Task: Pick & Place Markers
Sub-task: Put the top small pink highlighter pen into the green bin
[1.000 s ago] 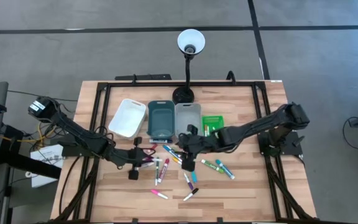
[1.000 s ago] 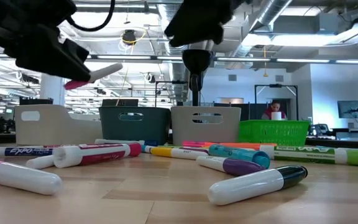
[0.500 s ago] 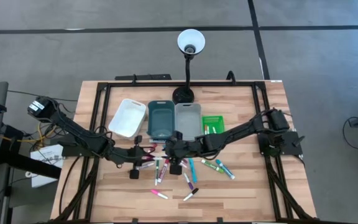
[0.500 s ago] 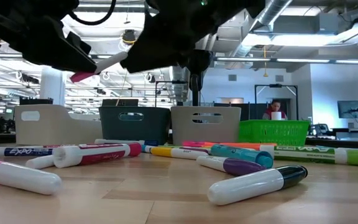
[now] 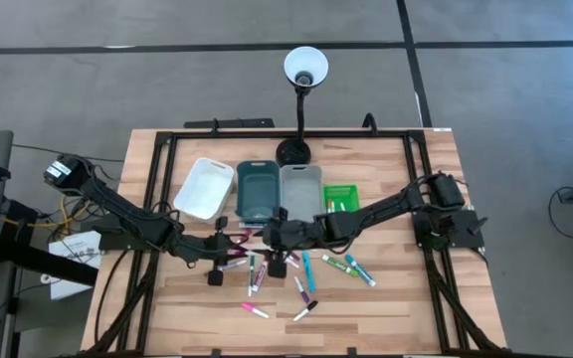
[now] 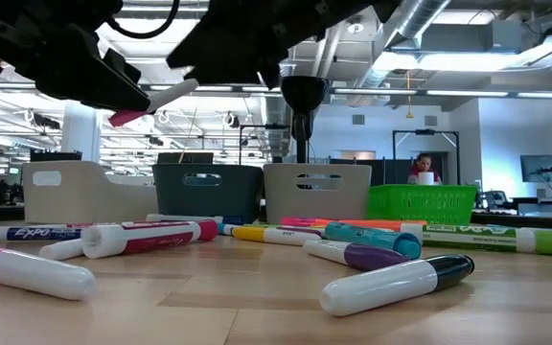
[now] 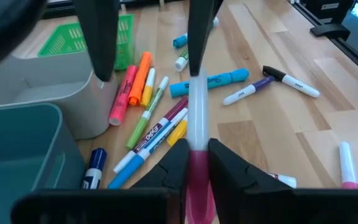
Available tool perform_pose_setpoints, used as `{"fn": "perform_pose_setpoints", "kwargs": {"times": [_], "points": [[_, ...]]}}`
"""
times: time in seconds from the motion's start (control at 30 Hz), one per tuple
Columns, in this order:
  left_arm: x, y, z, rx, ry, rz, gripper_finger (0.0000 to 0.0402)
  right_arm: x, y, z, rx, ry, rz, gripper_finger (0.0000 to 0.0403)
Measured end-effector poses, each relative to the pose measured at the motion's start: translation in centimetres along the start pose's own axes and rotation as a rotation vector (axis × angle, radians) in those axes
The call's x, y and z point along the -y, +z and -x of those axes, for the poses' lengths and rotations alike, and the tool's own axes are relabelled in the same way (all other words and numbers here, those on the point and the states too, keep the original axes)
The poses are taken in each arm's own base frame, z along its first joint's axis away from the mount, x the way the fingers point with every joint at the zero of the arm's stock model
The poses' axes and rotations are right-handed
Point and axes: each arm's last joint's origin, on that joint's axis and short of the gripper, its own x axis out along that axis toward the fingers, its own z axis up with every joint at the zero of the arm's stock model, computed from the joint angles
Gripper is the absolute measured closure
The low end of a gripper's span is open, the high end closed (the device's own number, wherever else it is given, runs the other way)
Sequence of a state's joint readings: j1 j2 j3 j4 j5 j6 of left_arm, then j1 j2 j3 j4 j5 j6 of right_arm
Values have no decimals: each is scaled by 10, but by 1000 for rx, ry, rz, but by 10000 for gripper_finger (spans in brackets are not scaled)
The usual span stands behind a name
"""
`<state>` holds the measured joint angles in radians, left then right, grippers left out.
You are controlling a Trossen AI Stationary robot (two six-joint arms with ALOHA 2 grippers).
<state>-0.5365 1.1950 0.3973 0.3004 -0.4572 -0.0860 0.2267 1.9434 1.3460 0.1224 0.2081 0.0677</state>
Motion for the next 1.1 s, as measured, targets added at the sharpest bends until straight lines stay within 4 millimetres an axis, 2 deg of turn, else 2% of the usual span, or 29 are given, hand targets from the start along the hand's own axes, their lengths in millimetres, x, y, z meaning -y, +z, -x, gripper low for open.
{"fn": "perform_pose_setpoints", "kwargs": {"times": [0.6, 1.1], "points": [[0, 1, 0, 6, 6, 3, 356, -1, 3, -3, 52, 16, -14, 248], [-1, 1, 0, 17, 44, 4, 357, -3, -3, -2, -11, 54, -1, 220]]}}
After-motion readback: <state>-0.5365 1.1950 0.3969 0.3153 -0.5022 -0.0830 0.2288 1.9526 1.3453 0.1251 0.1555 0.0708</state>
